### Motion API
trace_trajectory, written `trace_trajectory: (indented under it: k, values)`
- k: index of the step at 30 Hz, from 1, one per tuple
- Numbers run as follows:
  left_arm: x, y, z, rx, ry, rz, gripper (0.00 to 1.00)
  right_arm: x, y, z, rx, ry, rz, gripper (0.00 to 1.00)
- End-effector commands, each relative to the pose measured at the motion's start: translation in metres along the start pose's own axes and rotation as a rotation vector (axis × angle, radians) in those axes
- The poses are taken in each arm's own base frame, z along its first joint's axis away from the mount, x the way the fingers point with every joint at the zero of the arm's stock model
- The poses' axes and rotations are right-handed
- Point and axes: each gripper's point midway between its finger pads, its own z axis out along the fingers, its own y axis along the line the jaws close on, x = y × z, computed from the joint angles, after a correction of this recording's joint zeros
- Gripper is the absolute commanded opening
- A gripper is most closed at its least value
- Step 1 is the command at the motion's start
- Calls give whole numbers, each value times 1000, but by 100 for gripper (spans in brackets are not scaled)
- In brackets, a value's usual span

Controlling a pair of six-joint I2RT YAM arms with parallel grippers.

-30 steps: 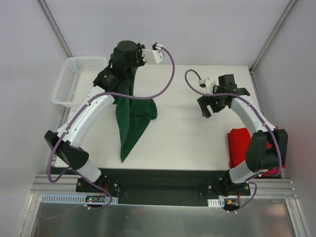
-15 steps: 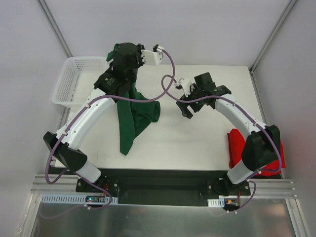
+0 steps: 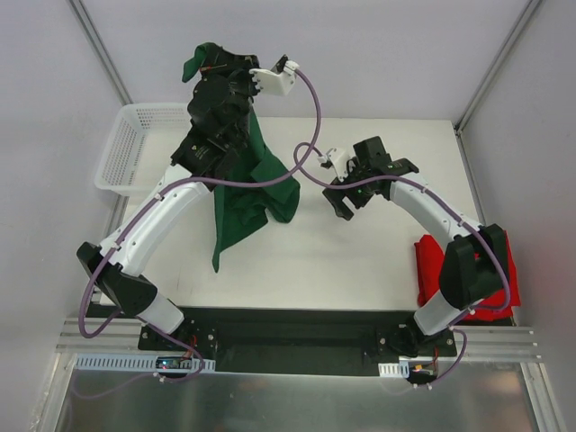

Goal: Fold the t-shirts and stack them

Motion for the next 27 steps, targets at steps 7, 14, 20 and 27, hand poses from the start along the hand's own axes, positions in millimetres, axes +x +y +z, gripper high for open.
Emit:
trace_trajectory:
  k: [7, 14, 20, 27]
  values:
    - [31, 66, -34, -254, 75, -21, 85, -13, 4, 5, -29, -14, -18, 94]
    - [56, 73, -41, -356, 130, 69, 99, -10, 7, 6, -39, -8, -28, 95]
    - [52, 33, -37, -227, 142, 19, 99, -9, 7, 8, -41, 5, -24, 95]
    - [61, -134, -51, 242, 173, -6, 99, -6, 6, 11, -41, 23, -20, 95]
